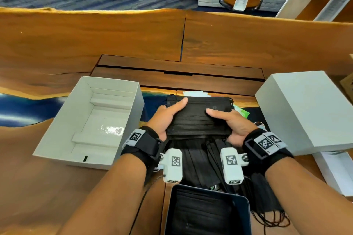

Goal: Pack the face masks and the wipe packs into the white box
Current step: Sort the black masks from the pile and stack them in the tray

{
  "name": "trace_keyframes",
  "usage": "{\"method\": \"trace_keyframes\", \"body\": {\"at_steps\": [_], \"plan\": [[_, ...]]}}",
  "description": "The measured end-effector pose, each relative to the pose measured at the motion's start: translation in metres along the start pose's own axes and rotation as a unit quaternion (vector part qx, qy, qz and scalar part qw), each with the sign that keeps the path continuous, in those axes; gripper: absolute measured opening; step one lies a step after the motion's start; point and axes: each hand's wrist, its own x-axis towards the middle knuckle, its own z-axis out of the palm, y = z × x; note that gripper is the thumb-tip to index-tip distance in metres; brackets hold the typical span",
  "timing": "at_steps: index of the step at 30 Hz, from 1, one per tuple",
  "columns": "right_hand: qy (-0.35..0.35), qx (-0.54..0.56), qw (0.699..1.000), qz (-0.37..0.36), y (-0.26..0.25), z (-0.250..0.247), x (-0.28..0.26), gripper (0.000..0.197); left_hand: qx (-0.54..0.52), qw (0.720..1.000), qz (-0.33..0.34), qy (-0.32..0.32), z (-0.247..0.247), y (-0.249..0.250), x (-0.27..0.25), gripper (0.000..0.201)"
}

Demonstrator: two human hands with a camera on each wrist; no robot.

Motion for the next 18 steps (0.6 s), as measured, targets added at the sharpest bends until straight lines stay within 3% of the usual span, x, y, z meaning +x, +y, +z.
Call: {"method": "trace_keyframes", "body": {"at_steps": [3, 6, 11, 14, 18], "plan": [[0.016, 0.012, 1.0, -0.022, -0.004, -0.003, 0.001, 0.033, -0.004, 1.0, 0.014, 0.028, -0.007, 0.0, 0.006, 0.042], [0.055, 0.07, 0.994, -0.057, -0.007, -0.002, 0.002, 0.027, -0.036, 0.999, 0.029, 0.007, -0.014, -0.001, 0.005, 0.036], [0.044, 0.2, 0.975, -0.091, 0.003, 0.016, 0.009, 0.043, -0.135, 0.99, 0.021, -0.037, -0.005, -0.01, -0.001, 0.057], [0.01, 0.137, 0.988, -0.066, 0.019, 0.028, 0.004, 0.046, -0.137, 0.989, 0.024, -0.045, 0.01, -0.012, -0.001, 0.053], [-0.032, 0.028, 0.998, -0.042, 0.021, 0.014, -0.007, 0.046, -0.121, 0.991, 0.047, 0.016, 0.008, -0.004, -0.001, 0.038]]}}
